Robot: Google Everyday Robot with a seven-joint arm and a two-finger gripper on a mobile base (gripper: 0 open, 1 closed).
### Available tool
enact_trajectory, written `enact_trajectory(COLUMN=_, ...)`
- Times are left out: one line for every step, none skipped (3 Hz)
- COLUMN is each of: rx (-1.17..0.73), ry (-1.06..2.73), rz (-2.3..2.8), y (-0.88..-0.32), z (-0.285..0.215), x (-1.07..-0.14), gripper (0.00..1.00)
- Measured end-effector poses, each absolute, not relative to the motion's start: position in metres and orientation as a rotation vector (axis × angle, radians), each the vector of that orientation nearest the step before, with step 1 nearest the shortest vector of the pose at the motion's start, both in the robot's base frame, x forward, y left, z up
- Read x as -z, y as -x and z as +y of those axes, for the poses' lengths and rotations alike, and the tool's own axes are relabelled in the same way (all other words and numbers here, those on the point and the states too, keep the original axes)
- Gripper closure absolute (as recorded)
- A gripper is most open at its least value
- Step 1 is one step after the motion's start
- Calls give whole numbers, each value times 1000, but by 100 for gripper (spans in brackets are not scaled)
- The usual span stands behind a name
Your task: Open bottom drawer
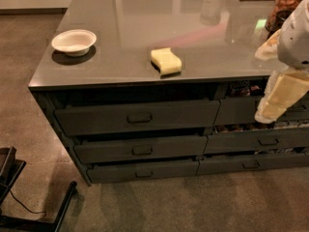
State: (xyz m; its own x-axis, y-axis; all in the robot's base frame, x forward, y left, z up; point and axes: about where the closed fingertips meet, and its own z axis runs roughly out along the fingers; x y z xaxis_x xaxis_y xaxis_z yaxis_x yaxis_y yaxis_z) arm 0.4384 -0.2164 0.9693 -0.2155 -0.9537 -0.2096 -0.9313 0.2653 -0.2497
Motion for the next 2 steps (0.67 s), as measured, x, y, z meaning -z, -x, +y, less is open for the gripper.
enact_trajectory(rx=57, ry=1728, rz=2197, y=-431, z=-214, x=-937, gripper=42)
enact_trajectory(rx=-47, ry=1717, rz=2196, y=-428, z=-208, x=-853, gripper=66)
